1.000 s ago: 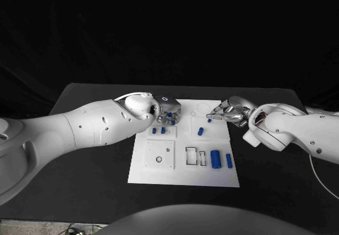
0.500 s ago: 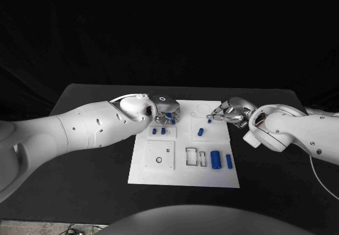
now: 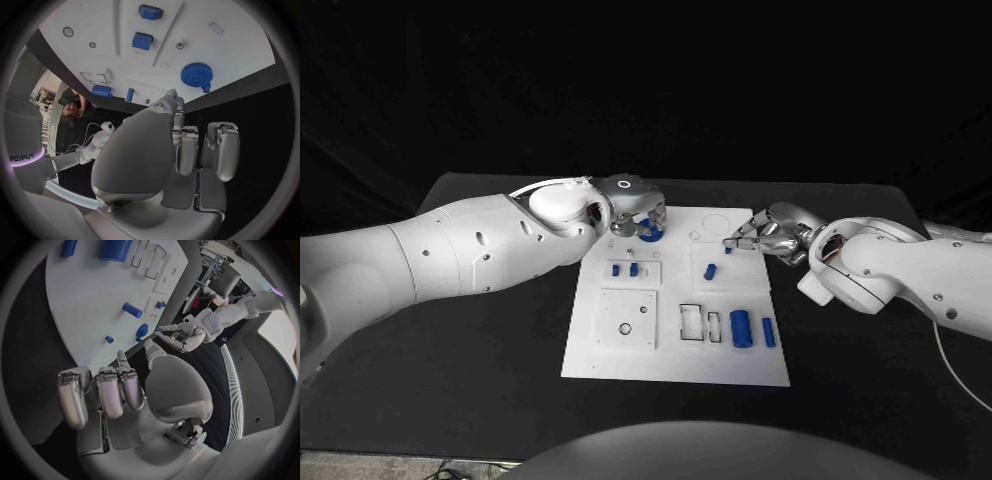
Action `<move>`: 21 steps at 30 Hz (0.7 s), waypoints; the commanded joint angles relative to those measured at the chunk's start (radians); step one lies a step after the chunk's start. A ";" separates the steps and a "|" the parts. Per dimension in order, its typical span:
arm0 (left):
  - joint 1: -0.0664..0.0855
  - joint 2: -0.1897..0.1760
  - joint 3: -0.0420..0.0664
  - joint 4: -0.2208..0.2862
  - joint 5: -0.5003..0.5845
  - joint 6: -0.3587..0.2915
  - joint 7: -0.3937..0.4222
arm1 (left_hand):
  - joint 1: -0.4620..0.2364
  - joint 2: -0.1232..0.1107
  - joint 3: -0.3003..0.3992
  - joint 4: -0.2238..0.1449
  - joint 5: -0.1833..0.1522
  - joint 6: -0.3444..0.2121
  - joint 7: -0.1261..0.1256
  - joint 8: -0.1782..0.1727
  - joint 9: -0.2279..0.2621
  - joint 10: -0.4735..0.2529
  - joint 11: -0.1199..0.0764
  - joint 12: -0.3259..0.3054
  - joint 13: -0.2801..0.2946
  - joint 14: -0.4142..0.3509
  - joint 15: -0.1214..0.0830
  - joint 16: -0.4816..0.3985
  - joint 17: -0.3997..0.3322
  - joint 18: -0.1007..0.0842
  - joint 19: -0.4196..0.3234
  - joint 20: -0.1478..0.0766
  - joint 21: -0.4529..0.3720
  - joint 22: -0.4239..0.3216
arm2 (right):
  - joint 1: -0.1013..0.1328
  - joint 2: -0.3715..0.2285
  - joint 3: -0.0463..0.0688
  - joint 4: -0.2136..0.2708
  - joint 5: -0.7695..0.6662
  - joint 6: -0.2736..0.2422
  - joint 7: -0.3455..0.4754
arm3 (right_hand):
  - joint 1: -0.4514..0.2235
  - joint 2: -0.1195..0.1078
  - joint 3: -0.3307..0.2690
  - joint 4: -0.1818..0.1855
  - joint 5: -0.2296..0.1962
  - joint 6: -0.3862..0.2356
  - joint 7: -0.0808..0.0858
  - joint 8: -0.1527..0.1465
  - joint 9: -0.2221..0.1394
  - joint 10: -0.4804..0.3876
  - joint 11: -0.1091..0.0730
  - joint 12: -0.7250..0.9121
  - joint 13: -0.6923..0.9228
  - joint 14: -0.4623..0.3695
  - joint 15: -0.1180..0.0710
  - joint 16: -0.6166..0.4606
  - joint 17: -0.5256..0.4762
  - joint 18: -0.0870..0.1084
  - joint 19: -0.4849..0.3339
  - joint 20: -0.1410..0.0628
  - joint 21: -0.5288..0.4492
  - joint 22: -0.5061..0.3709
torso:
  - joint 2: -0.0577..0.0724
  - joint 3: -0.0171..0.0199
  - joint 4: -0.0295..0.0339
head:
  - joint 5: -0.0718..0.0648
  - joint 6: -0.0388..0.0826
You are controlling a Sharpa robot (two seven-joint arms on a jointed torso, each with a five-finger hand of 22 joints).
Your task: Assemble the parts on the task board
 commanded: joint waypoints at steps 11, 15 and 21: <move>0.005 -0.053 -0.001 0.030 0.024 0.043 0.023 | -0.003 0.009 0.005 0.004 0.003 0.007 -0.003 0.001 0.000 0.005 -0.001 -0.006 -0.003 0.102 0.005 0.003 0.263 -0.015 0.107 -0.007 0.002 0.263 | -0.002 0.000 0.000 0.000 -0.003 0.016 0.002 | -0.003 0.009 -0.003 0.001 0.006 0.009 0.001 0.005 0.001 0.106 0.008 0.004 0.263 0.106 0.008 0.004 0.263 -0.007 0.105 0.003 0.004 0.263 | 0.001 -0.0013 0.0013 | -0.001 -0.004; 0.006 -0.065 -0.001 0.038 0.027 0.056 0.023 | -0.004 0.010 0.005 0.004 0.003 0.006 -0.003 0.001 0.000 0.005 -0.001 -0.006 -0.003 0.102 0.005 0.003 0.263 -0.015 0.107 -0.007 0.002 0.263 | -0.002 0.002 0.000 0.000 -0.003 0.015 0.002 | -0.003 0.009 -0.003 0.001 0.006 0.009 0.001 0.005 0.001 0.106 0.008 0.004 0.263 0.106 0.008 0.004 0.263 -0.007 0.105 0.003 0.004 0.263 | 0.001 -0.0009 -0.0004 | 0.003 -0.005; 0.006 -0.072 -0.002 0.039 0.029 0.069 0.021 | -0.003 0.010 0.006 0.005 0.003 0.006 -0.004 0.000 0.000 0.004 -0.001 -0.008 -0.004 0.102 0.005 0.003 0.263 -0.015 0.107 -0.007 0.002 0.263 | -0.003 0.003 0.000 0.000 -0.003 0.013 0.003 | -0.002 0.009 -0.003 0.000 0.007 0.009 0.001 0.005 0.001 0.106 0.008 0.004 0.263 0.106 0.009 0.004 0.263 -0.007 0.105 0.003 0.004 0.263 | 0.001 -0.0012 -0.0007 | 0.003 -0.005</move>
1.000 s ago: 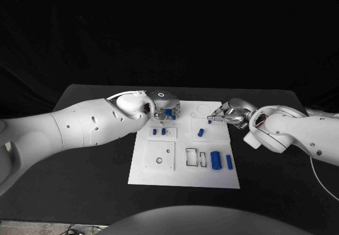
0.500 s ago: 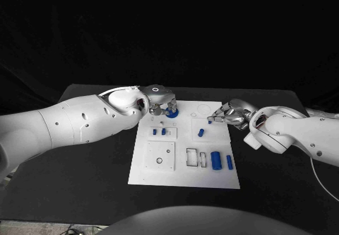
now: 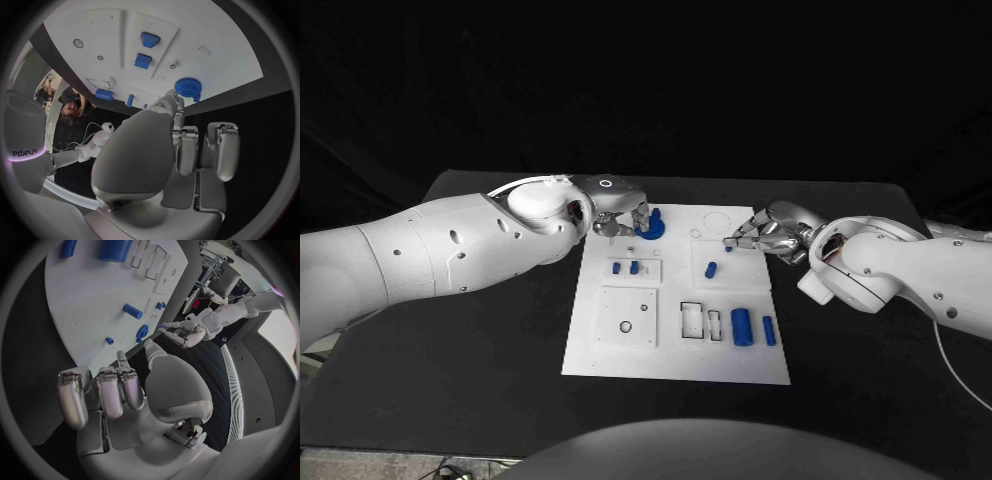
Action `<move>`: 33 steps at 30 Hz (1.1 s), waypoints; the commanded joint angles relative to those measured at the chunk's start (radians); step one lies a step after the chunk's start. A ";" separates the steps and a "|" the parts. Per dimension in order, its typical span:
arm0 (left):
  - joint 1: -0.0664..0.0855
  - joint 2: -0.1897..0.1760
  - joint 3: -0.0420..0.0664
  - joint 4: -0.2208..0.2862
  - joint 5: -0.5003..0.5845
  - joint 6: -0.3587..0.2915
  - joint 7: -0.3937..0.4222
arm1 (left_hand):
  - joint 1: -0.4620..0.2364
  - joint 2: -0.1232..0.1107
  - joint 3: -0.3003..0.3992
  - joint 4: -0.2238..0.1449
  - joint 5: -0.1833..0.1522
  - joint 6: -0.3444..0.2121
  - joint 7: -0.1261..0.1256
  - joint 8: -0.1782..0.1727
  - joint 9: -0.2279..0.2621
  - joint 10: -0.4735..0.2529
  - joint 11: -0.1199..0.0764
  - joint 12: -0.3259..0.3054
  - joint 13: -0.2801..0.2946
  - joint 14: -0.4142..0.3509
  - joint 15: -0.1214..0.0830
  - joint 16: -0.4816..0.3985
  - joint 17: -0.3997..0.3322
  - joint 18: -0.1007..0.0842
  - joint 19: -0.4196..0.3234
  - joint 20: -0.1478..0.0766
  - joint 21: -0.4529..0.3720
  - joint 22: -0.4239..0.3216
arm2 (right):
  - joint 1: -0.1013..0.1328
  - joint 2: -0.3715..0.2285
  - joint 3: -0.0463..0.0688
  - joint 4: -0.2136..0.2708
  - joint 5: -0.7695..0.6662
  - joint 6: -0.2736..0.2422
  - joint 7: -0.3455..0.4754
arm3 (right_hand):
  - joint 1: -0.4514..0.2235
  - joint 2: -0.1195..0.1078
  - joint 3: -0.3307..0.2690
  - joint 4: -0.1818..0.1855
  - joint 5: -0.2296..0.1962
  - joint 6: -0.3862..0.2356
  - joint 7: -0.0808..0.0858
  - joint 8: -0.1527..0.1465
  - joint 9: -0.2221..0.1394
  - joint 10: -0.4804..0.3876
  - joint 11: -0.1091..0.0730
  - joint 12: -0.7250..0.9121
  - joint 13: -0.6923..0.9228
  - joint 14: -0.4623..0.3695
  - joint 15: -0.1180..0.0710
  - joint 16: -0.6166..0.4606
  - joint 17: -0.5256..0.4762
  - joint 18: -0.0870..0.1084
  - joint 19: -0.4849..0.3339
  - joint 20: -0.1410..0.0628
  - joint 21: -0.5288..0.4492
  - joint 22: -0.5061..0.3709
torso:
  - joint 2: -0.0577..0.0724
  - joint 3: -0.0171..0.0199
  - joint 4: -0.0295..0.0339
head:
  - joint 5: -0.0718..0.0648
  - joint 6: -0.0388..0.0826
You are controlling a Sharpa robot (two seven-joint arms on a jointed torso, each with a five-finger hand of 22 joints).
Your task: Assemble the parts on the task board
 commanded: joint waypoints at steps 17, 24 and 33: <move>-0.005 0.005 -0.002 -0.020 0.009 0.090 0.012 | -0.001 0.011 0.007 0.001 0.004 0.000 -0.003 0.004 0.000 0.002 -0.004 -0.009 -0.001 0.102 0.004 0.003 0.263 -0.015 0.107 -0.007 0.002 0.263 | -0.002 0.000 0.000 0.003 -0.004 0.010 0.003 | -0.002 0.009 -0.003 0.000 0.007 0.005 -0.002 0.005 0.002 0.106 0.008 0.004 0.263 0.106 0.009 0.004 0.263 -0.007 0.105 0.003 0.004 0.263 | 0.000 0.0001 -0.0009 | 0.000 -0.001; -0.008 0.004 -0.002 -0.022 0.003 0.108 0.012 | -0.001 0.010 0.007 0.002 0.004 -0.001 -0.003 0.002 0.000 0.001 -0.005 -0.010 -0.001 0.102 0.003 0.003 0.263 -0.015 0.107 -0.007 0.002 0.263 | -0.002 -0.001 0.000 0.004 -0.004 0.009 0.004 | -0.002 0.009 -0.003 0.000 0.007 0.005 -0.002 0.005 0.002 0.106 0.008 0.004 0.263 0.106 0.009 0.004 0.263 -0.007 0.105 0.003 0.004 0.263 | 0.001 -0.0001 -0.0005 | 0.000 -0.003; -0.014 0.005 -0.002 -0.028 -0.012 0.116 0.008 | -0.001 0.010 0.008 0.002 0.004 -0.002 -0.004 0.002 0.000 0.000 -0.005 -0.011 -0.001 0.102 0.003 0.003 0.263 -0.015 0.107 -0.007 0.002 0.263 | -0.002 -0.003 0.000 0.005 -0.004 0.009 0.004 | -0.002 0.009 -0.003 0.000 0.007 0.005 -0.002 0.005 0.002 0.106 0.008 0.004 0.263 0.106 0.009 0.004 0.263 -0.007 0.105 0.003 0.004 0.263 | 0.000 0.0004 -0.0008 | 0.001 -0.006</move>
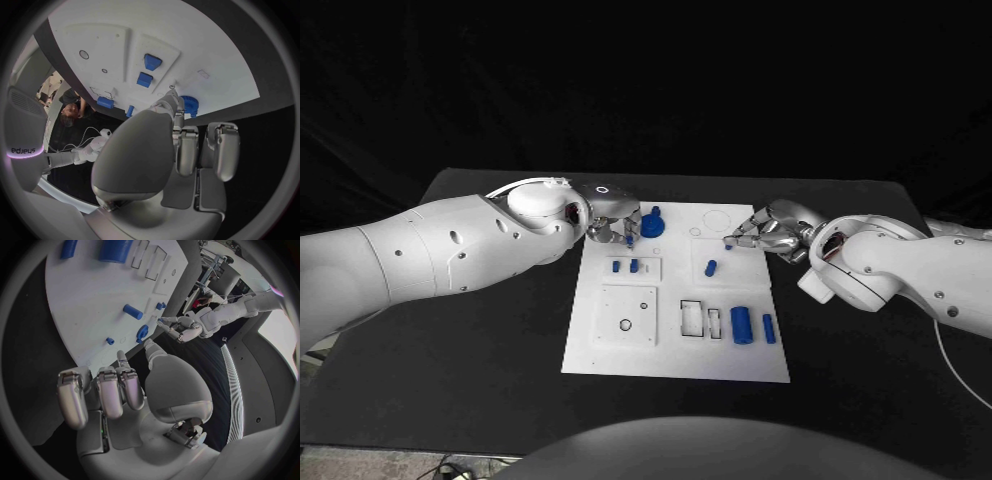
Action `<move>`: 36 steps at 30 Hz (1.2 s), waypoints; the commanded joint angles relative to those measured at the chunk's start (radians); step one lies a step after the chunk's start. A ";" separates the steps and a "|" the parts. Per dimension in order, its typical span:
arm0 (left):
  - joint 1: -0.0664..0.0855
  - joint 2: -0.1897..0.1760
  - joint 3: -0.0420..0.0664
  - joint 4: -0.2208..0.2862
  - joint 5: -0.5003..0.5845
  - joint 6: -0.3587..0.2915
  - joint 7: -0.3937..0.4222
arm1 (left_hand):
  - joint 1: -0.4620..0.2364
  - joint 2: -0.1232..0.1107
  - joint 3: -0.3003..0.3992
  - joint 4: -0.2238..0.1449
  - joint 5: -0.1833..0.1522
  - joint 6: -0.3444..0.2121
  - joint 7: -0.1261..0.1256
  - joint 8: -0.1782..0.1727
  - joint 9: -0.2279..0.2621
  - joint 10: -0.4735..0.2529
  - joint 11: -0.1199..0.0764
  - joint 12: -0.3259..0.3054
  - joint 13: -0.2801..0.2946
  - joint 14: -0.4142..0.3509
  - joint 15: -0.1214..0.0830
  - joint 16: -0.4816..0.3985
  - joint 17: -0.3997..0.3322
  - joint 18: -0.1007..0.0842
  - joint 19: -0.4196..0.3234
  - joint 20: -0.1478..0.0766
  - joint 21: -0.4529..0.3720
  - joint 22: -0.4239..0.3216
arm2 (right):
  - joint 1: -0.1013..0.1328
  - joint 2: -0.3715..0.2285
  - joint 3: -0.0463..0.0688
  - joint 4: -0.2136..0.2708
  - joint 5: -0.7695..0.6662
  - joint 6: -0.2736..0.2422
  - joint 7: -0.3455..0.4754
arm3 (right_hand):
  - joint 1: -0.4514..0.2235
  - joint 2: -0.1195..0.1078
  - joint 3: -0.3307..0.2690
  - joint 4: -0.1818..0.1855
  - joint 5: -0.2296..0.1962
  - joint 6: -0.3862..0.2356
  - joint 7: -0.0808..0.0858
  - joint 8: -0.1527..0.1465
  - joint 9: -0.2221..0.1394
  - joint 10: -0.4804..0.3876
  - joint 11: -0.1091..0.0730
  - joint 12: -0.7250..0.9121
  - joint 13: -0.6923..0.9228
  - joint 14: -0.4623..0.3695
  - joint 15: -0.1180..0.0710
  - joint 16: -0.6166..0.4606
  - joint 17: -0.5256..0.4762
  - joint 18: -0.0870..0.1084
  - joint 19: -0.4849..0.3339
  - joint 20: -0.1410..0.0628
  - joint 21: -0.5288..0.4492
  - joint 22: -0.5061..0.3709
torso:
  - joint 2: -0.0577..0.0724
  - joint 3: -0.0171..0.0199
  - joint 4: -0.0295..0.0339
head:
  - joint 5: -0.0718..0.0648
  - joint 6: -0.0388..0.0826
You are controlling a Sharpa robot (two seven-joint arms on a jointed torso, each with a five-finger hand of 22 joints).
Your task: Assemble the parts on the task board
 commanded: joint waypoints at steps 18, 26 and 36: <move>-0.009 0.017 0.000 -0.013 -0.019 0.040 0.006 | 0.003 0.007 0.007 -0.001 0.003 -0.003 -0.003 -0.001 -0.001 -0.002 -0.006 -0.009 -0.001 0.102 0.002 0.003 0.263 -0.015 0.107 -0.008 0.002 0.263 | -0.001 0.000 0.000 0.002 -0.004 0.013 0.002 | -0.002 0.009 -0.003 0.000 0.007 0.005 -0.002 0.005 0.001 0.106 0.008 0.004 0.263 0.106 0.009 0.004 0.263 -0.007 0.105 0.003 0.004 0.263 | -0.001 0.0002 0.0010 | 0.000 0.000; -0.010 0.020 0.000 -0.016 -0.025 0.052 0.004 | 0.003 0.007 0.007 -0.001 0.003 -0.003 -0.003 -0.002 -0.001 -0.002 -0.006 -0.009 -0.001 0.102 0.002 0.003 0.263 -0.015 0.107 -0.008 0.002 0.263 | -0.001 0.001 0.000 0.003 -0.004 0.015 0.002 | -0.002 0.009 -0.003 0.000 0.007 0.005 -0.002 0.005 0.001 0.106 0.008 0.004 0.263 0.106 0.009 0.004 0.263 -0.007 0.105 0.003 0.004 0.263 | 0.000 -0.0003 -0.0019 | 0.002 -0.001; -0.010 0.023 0.000 -0.024 -0.031 0.073 0.009 | 0.004 0.007 0.009 -0.002 0.003 -0.003 -0.004 -0.002 -0.001 -0.002 -0.007 -0.010 -0.001 0.102 0.001 0.003 0.263 -0.015 0.107 -0.008 0.002 0.263 | -0.001 0.001 0.000 0.002 -0.003 0.015 0.001 | -0.002 0.009 -0.003 0.000 0.007 0.005 -0.002 0.005 0.001 0.106 0.008 0.004 0.263 0.106 0.009 0.004 0.263 -0.007 0.105 0.003 0.004 0.263 | 0.000 0.0005 0.0008 | -0.001 0.001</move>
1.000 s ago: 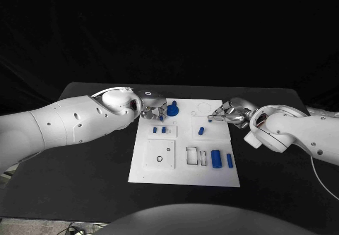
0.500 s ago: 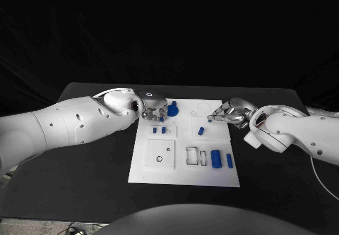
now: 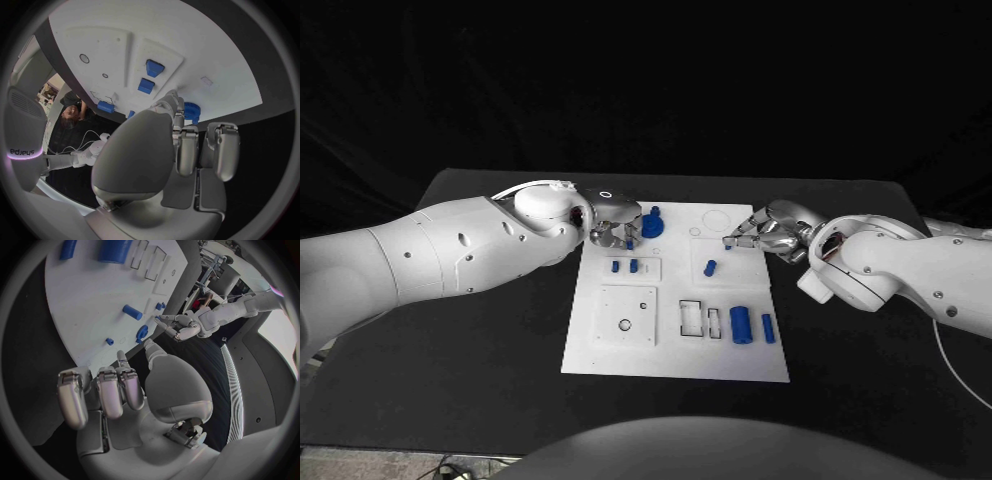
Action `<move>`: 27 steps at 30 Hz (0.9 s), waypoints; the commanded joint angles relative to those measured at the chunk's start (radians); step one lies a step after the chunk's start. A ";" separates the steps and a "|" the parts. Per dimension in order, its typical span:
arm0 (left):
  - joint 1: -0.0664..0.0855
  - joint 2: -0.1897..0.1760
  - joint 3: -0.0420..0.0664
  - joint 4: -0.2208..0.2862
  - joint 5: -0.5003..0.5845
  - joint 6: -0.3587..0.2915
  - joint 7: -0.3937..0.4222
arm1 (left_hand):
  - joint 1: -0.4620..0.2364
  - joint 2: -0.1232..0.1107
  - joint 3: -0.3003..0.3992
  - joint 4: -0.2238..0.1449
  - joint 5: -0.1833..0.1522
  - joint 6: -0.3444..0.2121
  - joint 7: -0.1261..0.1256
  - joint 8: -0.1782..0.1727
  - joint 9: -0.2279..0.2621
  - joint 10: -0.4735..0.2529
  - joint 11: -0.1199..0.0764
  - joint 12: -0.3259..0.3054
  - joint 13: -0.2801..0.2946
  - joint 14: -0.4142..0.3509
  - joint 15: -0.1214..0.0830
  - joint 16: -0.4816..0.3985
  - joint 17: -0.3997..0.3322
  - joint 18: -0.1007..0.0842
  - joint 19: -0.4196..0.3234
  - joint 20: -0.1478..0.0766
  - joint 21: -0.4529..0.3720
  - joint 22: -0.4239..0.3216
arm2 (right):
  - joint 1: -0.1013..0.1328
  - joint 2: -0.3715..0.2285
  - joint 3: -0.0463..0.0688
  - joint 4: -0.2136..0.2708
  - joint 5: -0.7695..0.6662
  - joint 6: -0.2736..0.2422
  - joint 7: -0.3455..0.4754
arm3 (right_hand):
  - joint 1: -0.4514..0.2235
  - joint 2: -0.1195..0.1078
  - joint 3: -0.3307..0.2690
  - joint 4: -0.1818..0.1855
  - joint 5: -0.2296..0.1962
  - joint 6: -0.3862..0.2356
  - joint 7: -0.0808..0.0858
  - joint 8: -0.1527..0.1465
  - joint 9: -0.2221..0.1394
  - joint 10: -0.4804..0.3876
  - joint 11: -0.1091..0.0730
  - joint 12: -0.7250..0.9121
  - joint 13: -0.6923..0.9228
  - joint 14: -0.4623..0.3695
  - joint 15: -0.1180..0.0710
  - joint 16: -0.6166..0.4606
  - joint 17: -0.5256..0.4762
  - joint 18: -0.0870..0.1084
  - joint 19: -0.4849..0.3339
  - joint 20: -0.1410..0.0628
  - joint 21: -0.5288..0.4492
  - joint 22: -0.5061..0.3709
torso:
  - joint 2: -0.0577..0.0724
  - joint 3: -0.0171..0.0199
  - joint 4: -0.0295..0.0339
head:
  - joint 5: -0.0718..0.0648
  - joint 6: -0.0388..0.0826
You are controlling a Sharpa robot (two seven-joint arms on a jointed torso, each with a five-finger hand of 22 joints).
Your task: Assemble the parts on the task board
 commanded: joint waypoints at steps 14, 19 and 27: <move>-0.004 0.010 0.000 -0.010 -0.056 0.031 0.014 | 0.005 0.006 0.008 0.000 0.003 -0.002 -0.003 0.002 0.000 -0.003 -0.009 -0.007 0.001 0.102 0.000 0.003 0.263 -0.015 0.107 -0.008 0.002 0.263 | -0.001 0.003 0.000 0.000 -0.003 0.015 0.001 | -0.002 0.009 -0.003 0.000 0.007 0.005 -0.002 0.005 0.001 0.106 0.008 0.004 0.264 0.106 0.009 0.004 0.263 -0.007 0.105 0.003 0.004 0.263 | 0.000 0.0002 0.0001 | 0.002 0.002; -0.005 0.011 0.000 -0.013 -0.057 0.038 0.018 | 0.004 0.005 0.008 0.001 0.003 -0.003 -0.004 0.001 0.000 -0.005 -0.009 -0.009 0.001 0.102 0.000 0.003 0.263 -0.015 0.107 -0.008 0.002 0.263 | -0.001 0.003 0.000 0.000 -0.003 0.015 0.001 | -0.002 0.009 -0.003 0.000 0.007 0.005 -0.002 0.005 0.001 0.106 0.008 0.004 0.264 0.106 0.009 0.004 0.263 -0.007 0.105 0.003 0.004 0.263 | 0.000 0.0004 0.0001 | 0.002 0.001; -0.009 0.014 0.000 -0.020 -0.058 0.050 0.016 | 0.002 0.001 0.009 0.002 0.003 -0.012 -0.005 -0.006 -0.003 -0.012 -0.010 -0.016 0.001 0.102 -0.002 0.003 0.263 -0.015 0.107 -0.008 0.002 0.263 | -0.001 0.003 0.000 0.001 -0.003 0.015 0.000 | -0.002 0.009 -0.003 0.000 0.007 0.005 -0.002 0.005 0.001 0.106 0.008 0.004 0.264 0.106 0.009 0.004 0.263 -0.007 0.105 0.003 0.004 0.263 | 0.001 0.0000 0.0007 | -0.001 0.002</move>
